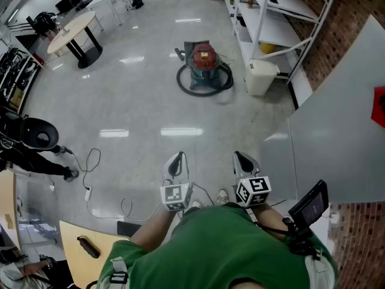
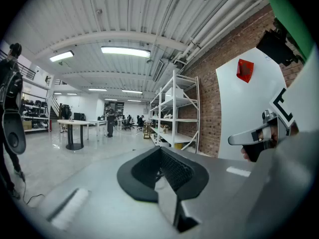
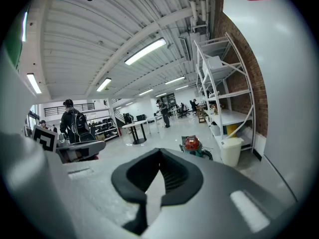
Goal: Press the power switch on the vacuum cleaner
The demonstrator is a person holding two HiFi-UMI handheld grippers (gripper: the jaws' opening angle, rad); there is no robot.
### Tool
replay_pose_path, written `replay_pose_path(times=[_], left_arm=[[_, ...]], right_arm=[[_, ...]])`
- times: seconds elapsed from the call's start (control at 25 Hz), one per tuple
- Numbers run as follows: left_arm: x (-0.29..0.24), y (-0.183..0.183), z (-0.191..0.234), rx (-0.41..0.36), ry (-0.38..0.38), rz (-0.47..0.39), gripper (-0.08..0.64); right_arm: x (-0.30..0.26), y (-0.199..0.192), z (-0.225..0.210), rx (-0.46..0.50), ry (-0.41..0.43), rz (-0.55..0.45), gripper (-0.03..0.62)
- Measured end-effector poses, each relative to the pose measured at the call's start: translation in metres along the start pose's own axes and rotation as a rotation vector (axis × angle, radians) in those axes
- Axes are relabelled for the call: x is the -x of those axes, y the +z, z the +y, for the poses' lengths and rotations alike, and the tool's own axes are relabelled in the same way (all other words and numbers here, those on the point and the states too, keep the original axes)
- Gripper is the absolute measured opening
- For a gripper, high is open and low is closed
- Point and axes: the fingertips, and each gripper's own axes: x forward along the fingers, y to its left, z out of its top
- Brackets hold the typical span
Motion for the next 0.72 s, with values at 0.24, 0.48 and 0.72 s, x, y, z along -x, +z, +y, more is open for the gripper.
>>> replay_pose_path(times=[0.24,0.48,0.72], left_arm=[[0.003,-0.001,0.0027,0.001,0.002,-0.001,0.008],[0.0048,0.0001,0.0032,-0.006,0.001,0.006,0.008],[0.0051,-0.0029,-0.0011,-0.006,-0.002,0.009,0.008]], right_arm=[[0.0009,-0.0014,0.003,0.005,-0.002,0.003,0.003],[0.0028,0.0011,0.0027,0.002,-0.008,-0.002,0.003],[0.0045,0.001,0.0,-0.006,-0.01,-0.014,0.003]])
